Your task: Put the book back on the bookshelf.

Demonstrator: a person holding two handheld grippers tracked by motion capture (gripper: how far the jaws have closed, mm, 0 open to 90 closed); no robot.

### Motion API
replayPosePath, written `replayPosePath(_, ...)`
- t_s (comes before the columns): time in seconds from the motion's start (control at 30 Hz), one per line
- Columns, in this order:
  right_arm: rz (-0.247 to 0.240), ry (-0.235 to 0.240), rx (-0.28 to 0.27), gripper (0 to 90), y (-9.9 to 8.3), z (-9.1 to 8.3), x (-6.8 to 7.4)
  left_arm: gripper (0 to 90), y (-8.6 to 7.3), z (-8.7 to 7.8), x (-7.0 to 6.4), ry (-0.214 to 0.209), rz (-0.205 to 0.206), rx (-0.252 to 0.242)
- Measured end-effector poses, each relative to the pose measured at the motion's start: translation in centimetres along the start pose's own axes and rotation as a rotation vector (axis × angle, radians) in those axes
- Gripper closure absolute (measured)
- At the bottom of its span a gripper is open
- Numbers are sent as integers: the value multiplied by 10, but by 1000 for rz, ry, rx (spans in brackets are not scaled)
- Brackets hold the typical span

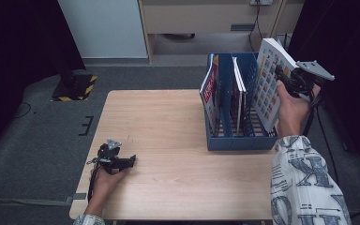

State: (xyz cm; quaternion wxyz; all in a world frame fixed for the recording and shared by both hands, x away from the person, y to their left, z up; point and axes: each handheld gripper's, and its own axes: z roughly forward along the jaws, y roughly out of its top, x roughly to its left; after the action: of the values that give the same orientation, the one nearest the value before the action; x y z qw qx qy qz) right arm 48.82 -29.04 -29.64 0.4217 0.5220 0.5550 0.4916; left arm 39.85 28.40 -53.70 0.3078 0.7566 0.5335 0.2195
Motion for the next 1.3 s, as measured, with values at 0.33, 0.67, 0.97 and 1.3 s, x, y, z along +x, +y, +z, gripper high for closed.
replayPosePath(0.33, -2, -18, -6, 740, -5, 10, 4, 1, 0, 0, -1, 7, -5, 0)
replayPosePath(0.67, 5, -16, -7, 740, -14, 16, 3, 1, 0, 0, -1, 9, -7, 0)
replayPosePath(0.97, 17, -4, 2, 740, -27, 17, -1, 0, 0, 0, -1, 10, -9, 1)
replayPosePath(1.3, 31, 2, 8, 739, -40, 21, -2, 0, 0, 0, -1, 10, -8, 1)
